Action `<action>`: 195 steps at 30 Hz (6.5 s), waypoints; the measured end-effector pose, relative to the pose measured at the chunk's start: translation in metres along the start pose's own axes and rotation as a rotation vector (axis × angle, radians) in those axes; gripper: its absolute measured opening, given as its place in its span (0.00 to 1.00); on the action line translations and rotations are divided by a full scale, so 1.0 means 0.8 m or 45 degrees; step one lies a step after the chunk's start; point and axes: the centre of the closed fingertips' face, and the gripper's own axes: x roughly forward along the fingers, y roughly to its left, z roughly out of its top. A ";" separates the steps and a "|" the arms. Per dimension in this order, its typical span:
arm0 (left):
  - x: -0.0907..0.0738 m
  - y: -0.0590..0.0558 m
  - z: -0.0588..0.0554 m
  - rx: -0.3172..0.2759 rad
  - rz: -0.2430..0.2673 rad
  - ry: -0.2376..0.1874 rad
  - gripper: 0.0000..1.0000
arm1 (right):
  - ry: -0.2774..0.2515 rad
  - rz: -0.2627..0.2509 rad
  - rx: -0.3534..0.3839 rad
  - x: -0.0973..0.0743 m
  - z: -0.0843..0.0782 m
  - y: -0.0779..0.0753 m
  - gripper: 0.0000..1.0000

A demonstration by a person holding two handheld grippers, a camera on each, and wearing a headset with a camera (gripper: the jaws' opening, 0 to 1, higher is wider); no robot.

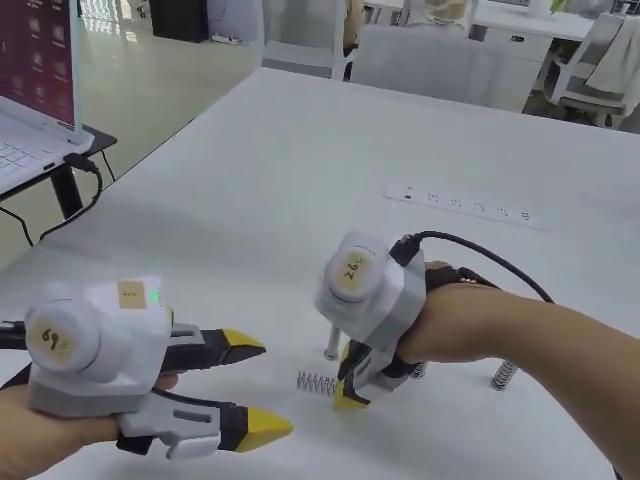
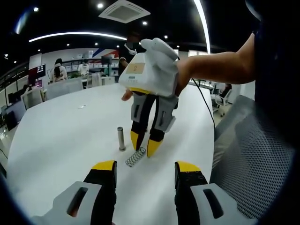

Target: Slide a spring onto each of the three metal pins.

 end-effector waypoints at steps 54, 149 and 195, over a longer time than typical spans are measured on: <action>0.009 -0.016 0.031 0.122 -0.063 0.005 0.38 | -0.075 0.015 -0.137 -0.084 0.020 0.038 0.08; 0.015 -0.034 0.057 0.270 -0.126 -0.062 0.02 | -0.248 -0.021 -0.334 -0.143 0.089 0.066 0.09; 0.016 -0.036 0.062 0.239 -0.150 -0.092 0.07 | -0.192 0.019 -0.313 -0.124 0.085 0.067 0.09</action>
